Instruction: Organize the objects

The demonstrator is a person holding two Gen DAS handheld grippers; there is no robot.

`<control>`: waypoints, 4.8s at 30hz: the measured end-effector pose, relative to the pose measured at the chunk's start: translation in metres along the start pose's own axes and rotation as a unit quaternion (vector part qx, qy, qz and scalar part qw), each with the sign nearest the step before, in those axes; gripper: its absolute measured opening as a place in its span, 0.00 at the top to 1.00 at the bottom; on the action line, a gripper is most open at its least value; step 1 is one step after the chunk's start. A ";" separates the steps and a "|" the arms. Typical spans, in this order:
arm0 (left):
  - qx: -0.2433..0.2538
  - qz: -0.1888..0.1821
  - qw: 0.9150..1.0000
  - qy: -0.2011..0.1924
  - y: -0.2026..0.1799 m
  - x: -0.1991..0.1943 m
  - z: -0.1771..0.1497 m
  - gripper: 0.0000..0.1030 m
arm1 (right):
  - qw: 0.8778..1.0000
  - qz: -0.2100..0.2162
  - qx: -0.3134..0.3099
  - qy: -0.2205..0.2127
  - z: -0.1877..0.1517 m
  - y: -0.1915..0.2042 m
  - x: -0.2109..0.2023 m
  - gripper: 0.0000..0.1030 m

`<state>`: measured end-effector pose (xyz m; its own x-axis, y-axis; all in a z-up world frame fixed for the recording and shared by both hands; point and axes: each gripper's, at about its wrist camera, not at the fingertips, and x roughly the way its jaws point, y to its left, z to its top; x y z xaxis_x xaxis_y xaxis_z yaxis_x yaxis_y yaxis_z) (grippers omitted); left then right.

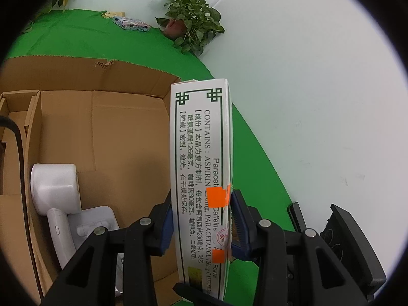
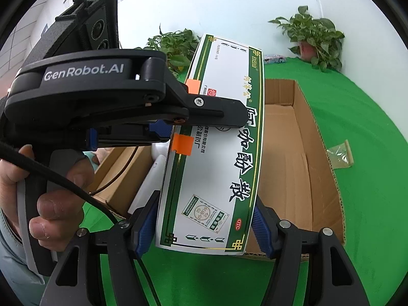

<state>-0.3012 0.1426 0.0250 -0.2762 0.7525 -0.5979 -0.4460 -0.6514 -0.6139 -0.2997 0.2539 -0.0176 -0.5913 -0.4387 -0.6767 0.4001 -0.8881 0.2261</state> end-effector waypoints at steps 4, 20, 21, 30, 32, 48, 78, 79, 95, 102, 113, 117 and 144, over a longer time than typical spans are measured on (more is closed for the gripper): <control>-0.006 0.003 1.000 0.010 0.008 0.008 0.002 0.62 | 1.000 0.004 0.009 0.013 -0.001 -0.006 0.012 0.39; -0.041 0.006 0.998 0.045 0.032 0.037 0.008 0.67 | 0.998 0.014 0.029 0.059 -0.003 -0.021 0.039 0.29; -0.043 0.004 0.998 0.046 0.033 0.038 0.008 0.67 | 0.998 0.015 0.033 0.060 -0.002 -0.024 0.040 0.28; -0.058 0.001 0.997 0.048 0.040 0.047 0.009 0.67 | 0.992 0.064 0.071 0.080 0.004 -0.054 0.055 0.38; -0.062 0.003 0.997 0.051 0.044 0.050 0.009 0.66 | 0.992 0.062 0.075 0.084 0.004 -0.052 0.060 0.39; -0.039 0.082 0.996 0.013 0.042 0.015 0.017 0.58 | 0.992 -0.009 0.043 0.121 0.007 -0.033 0.096 0.40; 0.031 0.251 0.961 -0.116 0.026 -0.108 -0.034 0.45 | 0.992 -0.048 0.052 0.100 0.006 -0.018 0.069 0.10; 0.032 0.255 0.959 -0.120 0.025 -0.110 -0.036 0.45 | 0.993 -0.050 0.052 0.098 0.006 -0.018 0.068 0.08; 0.018 0.263 0.955 -0.134 0.042 -0.130 -0.055 0.40 | 0.993 -0.043 0.038 0.107 0.002 -0.006 0.083 0.08; 0.020 0.273 0.951 -0.146 0.046 -0.133 -0.060 0.40 | 0.993 -0.052 0.016 0.104 0.000 0.005 0.081 0.07; 0.071 0.355 0.913 -0.186 0.056 -0.118 -0.088 0.25 | 0.987 -0.142 -0.054 -0.056 -0.027 0.040 0.040 0.01; 0.076 0.373 0.906 -0.186 0.064 -0.106 -0.095 0.23 | 0.985 -0.145 -0.041 -0.080 -0.034 0.040 0.041 0.01; 0.119 0.419 0.877 -0.201 0.061 -0.081 -0.105 0.15 | 0.981 -0.159 -0.035 -0.105 -0.036 0.036 0.043 0.00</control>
<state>-0.2170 0.0318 -0.0180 -0.8490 0.0235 -0.5279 -0.0949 -0.9896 0.1085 -0.2856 0.2084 -0.0639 -0.8218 -0.1662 -0.5450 0.2149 -0.9763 -0.0264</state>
